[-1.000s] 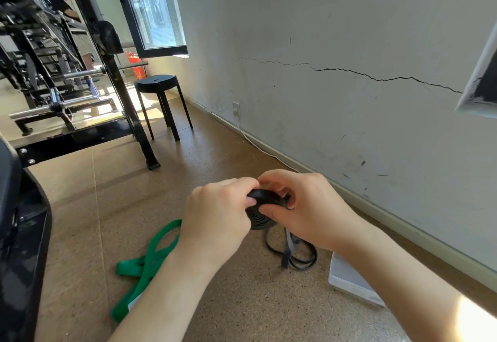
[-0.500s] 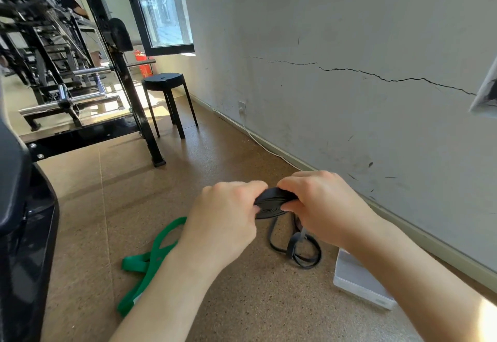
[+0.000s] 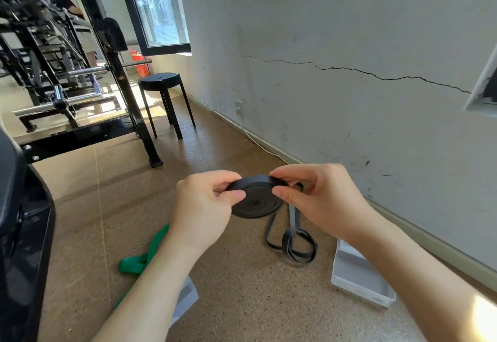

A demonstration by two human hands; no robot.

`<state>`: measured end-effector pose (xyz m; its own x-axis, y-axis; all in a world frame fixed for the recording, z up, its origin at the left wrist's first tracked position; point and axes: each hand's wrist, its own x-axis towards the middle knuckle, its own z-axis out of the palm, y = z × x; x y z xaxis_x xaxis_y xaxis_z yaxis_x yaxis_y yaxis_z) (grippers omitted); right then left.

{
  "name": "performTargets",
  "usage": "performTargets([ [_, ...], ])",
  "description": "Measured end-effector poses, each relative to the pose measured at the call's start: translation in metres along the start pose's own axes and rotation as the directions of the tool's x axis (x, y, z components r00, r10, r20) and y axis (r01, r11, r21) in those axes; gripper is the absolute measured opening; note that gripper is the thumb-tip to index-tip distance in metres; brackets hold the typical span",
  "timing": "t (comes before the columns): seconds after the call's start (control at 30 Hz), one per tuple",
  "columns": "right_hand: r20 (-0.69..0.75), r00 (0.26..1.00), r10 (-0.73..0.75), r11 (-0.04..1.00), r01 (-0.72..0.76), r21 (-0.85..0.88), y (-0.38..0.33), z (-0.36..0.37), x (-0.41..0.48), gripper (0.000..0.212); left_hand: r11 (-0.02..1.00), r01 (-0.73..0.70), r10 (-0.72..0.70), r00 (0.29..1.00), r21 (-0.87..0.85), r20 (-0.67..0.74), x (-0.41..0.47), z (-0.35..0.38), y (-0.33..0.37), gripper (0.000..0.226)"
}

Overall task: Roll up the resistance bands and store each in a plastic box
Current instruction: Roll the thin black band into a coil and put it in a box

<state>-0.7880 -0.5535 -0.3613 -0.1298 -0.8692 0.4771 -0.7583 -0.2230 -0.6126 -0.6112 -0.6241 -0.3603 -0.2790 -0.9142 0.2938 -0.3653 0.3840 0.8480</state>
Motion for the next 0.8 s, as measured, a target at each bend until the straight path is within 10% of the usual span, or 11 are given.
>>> performTargets([
  [0.37,-0.103,0.992,0.076,0.981,-0.056,0.184,0.006,-0.001,0.000,0.031,0.931,0.164,-0.145,0.986,-0.326,0.080,0.002,0.012,-0.006,0.032],
  [0.57,-0.032,0.958,-0.286,0.907,0.260,-0.330,0.003,0.005,0.000,0.051,0.883,-0.398,0.348,0.911,0.248,0.222,-0.007,0.017,-0.003,0.057],
  [0.8,0.025,0.998,-0.054,0.998,0.055,-0.044,0.009,0.001,-0.003,0.060,0.830,-0.457,0.466,0.883,0.321,0.052,-0.003,0.018,-0.005,0.027],
])
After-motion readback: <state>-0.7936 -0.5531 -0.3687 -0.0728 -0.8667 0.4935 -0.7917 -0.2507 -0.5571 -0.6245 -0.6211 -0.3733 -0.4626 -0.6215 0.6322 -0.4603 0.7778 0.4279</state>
